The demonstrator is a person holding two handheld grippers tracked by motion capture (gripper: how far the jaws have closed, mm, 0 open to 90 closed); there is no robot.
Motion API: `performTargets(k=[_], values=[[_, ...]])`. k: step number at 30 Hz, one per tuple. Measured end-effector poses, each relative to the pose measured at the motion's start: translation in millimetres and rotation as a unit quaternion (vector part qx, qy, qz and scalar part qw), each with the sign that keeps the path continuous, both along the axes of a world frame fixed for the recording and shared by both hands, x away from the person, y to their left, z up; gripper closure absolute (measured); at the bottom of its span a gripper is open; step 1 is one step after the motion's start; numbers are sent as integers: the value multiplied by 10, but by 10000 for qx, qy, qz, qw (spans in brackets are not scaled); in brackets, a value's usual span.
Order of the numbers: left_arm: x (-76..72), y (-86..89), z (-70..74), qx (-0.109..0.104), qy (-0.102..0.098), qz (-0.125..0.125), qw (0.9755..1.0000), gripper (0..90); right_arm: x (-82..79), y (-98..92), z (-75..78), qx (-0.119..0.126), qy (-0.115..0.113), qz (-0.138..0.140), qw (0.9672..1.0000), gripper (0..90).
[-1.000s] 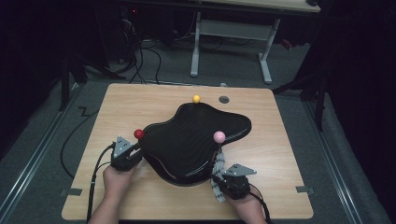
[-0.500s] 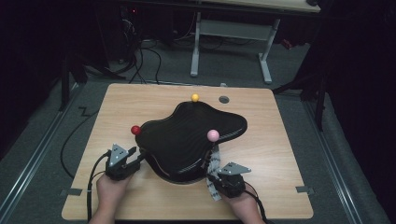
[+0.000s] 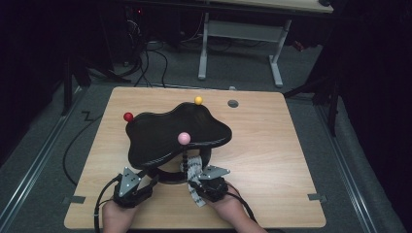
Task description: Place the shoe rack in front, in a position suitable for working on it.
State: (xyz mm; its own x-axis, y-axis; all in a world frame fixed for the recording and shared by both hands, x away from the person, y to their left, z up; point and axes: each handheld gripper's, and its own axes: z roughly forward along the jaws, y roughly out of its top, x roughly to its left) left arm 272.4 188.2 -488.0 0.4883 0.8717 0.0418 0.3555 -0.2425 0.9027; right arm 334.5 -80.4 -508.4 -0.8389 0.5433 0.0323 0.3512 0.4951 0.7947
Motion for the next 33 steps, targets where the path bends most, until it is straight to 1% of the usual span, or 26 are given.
performTargets(k=[1, 2, 3, 4, 7, 10, 11, 12, 14, 17, 18, 19, 20, 21, 23, 24, 25, 26, 27, 30, 32, 33], values=[[-3, -35, 16, -9, -19, -70, 10000, 527, -18, -3, 9, -4, -53, -10, 10000, 786], [-2, -73, 31, -4, -45, -131, 9999, 523, -53, -60, 41, 40, -149, -116, 9998, 785], [3, -116, 42, -26, -67, -192, 9998, 523, -53, -60, 41, 40, -149, -116, 9998, 785], [12, -158, 54, -23, -84, -279, 9996, 521, -62, -112, 60, 63, -196, -177, 9996, 785], [49, -310, 77, -24, -133, -497, 9987, 517, -71, -314, 99, 146, -266, -454, 9985, 785], [99, -460, 90, -33, -203, -656, 9976, 517, -62, -527, 99, 142, -315, -747, 9966, 785], [118, -507, 93, -39, -215, -686, 9974, 519, -65, -655, 91, 141, -297, -946, 9950, 784], [137, -557, 95, -42, -230, -719, 9971, 519, -65, -655, 91, 141, -297, -946, 9950, 784], [170, -651, 98, 17, -332, -744, 9967, 527, -82, -767, 83, 131, -281, -1142, 9930, 783], [215, -776, 96, 48, -439, -735, 9963, 556, -124, -904, 74, 99, -303, -1335, 9905, 783], [242, -845, 91, 108, -475, -693, 9964, 596, -156, -967, 73, 122, -321, -1427, 9892, 782], [242, -845, 91, 108, -475, -693, 9964, 631, -156, -967, 73, 122, -321, -1427, 9892, 782], [253, -867, 90, 148, -478, -639, 9967, 631, -171, -989, 76, 134, -318, -1462, 9887, 782], [262, -879, 89, 187, -475, -562, 9971, 739, -193, -1004, 85, 146, -331, -1488, 9882, 782], [283, -856, 98, 95, -398, -636, 9971, 743, -199, -997, 91, 158, -335, -1485, 9882, 783], [273, -861, 99, 116, -407, -619, 9972, 744, -200, -980, 98, 164, -354, -1457, 9886, 783], [259, -868, 99, 136, -422, -604, 9972, 745, -192, -912, 117, 150, -436, -1365, 9896, 783], [245, -861, 100, 128, -414, -622, 9971, 745, -192, -912, 117, 150, -436, -1365, 9896, 783], [228, -852, 100, 131, -406, -640, 9970, 745, -182, -865, 130, 142, -500, -1298, 9902, 783], [151, -824, 94, 135, -426, -667, 9968, 745, -140, -680, 177, 167, -639, -1096, 9918, 783], [86, -789, 94, 150, -416, -692, 9966, 746, -102, -526, 193, 121, -785, -931, 9925, 784], [51, -768, 95, 163, -409, -731, 9964, 745, -84, -437, 190, 93, -805, -861, 9930, 784]])
